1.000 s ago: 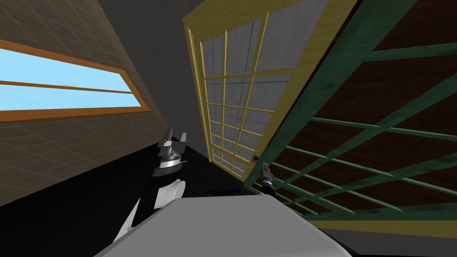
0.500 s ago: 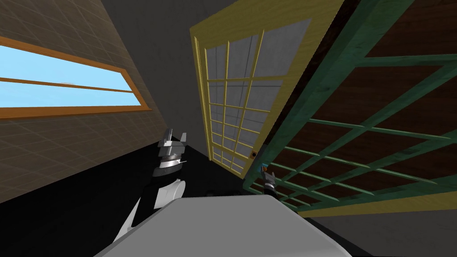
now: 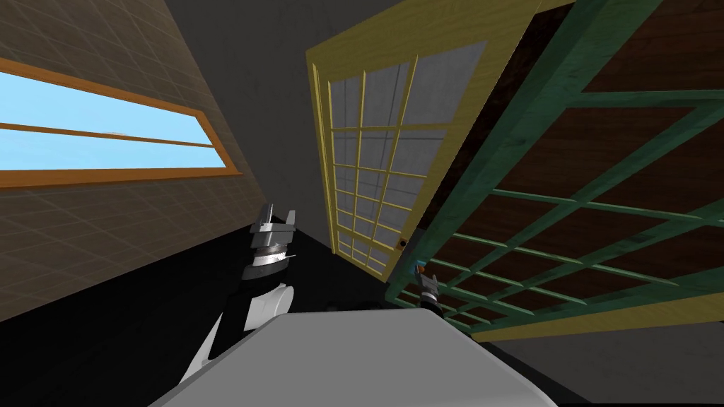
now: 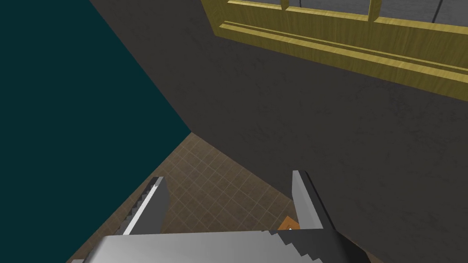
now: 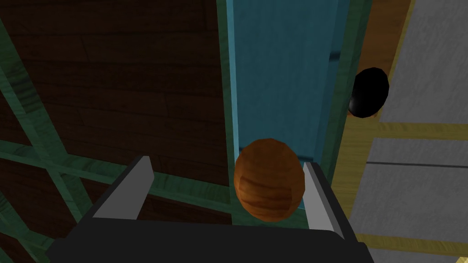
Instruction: Pull the door open
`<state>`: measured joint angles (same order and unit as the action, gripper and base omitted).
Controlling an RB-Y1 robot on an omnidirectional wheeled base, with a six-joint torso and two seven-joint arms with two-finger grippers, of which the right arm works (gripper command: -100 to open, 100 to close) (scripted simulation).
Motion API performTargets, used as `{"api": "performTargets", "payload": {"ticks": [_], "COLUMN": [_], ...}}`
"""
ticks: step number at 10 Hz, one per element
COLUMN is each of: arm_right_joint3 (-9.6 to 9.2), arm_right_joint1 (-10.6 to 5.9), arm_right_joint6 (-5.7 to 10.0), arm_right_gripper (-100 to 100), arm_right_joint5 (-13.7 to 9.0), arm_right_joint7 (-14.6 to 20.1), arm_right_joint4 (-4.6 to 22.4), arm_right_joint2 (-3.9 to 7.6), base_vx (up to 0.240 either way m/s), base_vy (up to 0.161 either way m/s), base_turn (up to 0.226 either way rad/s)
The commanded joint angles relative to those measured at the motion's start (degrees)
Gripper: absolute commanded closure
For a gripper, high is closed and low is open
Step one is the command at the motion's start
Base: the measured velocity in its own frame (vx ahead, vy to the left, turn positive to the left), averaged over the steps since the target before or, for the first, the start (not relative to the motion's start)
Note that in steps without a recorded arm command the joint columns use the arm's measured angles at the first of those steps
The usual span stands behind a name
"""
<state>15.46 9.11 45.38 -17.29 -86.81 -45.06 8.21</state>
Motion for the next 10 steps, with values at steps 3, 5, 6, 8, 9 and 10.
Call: {"api": "performTargets", "payload": {"ticks": [3,5,6,8,9,10], "arm_right_joint3": [1.26,1.26,1.26,1.26,1.57,1.57], "arm_right_joint1": [1.59,1.59,1.58,1.59,2.24,2.24], "arm_right_joint6": [-0.16,-0.16,-0.16,-0.16,-0.16,-0.16], "arm_right_gripper": [100,100,100,100,100,100], "arm_right_joint5": [-0.6,-0.6,-0.6,-0.6,-0.8,-0.8], "arm_right_joint7": [1.2,1.2,1.2,1.2,2.5,2.5], "arm_right_joint4": [1.8,1.8,1.8,1.8,2.2,2.2], "arm_right_joint2": [0.73,0.73,0.73,0.73,0.89,0.89], "base_vx": [-0.054,-0.017,-0.001,0.005,-0.038,-0.063], "base_vy": [0.010,-0.005,0.001,0.006,0.016,0.004], "base_turn": [-0.009,0.006,-0.015,-0.004,-0.025,-0.029]}}
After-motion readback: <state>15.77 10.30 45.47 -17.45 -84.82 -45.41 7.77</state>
